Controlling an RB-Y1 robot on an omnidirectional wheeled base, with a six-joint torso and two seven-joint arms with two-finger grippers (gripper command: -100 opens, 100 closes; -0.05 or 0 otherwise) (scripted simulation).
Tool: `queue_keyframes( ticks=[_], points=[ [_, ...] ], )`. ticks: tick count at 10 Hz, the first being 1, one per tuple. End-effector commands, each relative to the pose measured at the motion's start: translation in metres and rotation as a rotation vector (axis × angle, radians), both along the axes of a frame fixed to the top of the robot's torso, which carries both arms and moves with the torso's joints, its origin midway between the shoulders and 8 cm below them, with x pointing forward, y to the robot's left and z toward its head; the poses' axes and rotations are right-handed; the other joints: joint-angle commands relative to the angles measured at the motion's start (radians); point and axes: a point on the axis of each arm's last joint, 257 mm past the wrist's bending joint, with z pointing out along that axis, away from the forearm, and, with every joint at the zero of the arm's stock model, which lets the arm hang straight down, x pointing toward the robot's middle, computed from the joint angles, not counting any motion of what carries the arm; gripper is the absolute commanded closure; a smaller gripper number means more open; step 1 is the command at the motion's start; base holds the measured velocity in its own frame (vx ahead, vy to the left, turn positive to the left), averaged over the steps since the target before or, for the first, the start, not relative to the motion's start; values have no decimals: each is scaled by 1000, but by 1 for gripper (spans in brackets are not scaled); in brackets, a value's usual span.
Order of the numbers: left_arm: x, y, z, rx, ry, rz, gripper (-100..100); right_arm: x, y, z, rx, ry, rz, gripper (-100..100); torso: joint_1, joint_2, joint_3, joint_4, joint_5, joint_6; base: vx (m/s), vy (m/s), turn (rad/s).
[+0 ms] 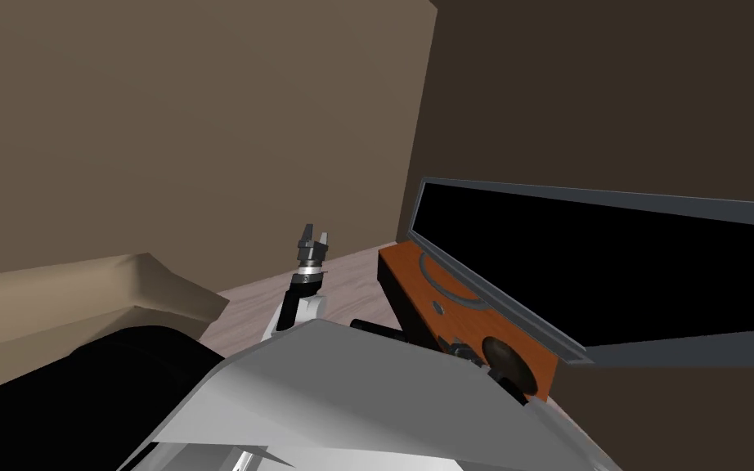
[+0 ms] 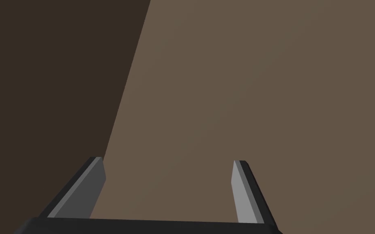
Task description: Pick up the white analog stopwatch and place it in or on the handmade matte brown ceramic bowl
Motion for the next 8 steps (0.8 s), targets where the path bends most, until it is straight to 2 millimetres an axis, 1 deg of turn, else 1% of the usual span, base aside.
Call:
queue_keyframes(
  ticks=[1, 2, 4, 6, 8],
  points=[
    [0, 0, 0, 0, 0, 0, 0, -23, -27, -15, -91, 50, 40, -100, 0, 0, 0, 0, 0, 0, 101, 31, 270],
    [0, 0, 0, 0, 0, 0, 0, -36, -45, -23, -146, 82, 62, -100, 0, -1, -1, 0, 0, 0, 136, 32, 238],
    [0, 0, 0, 0, 0, 0, 0, -58, -75, -32, -239, 132, 108, -100, 2, -4, -3, -1, 1, 0, 147, 49, 189],
    [0, 0, 0, 0, 0, 0, 0, -76, -100, -37, -315, 174, 153, -100, 2, -5, -3, -1, 0, 0, 149, 42, 160],
    [0, 0, 0, 0, 0, 0, 0, -90, -120, -40, -376, 209, 195, -100, 2, -4, -3, -1, 1, 0, 144, 35, 143]
  ],
)
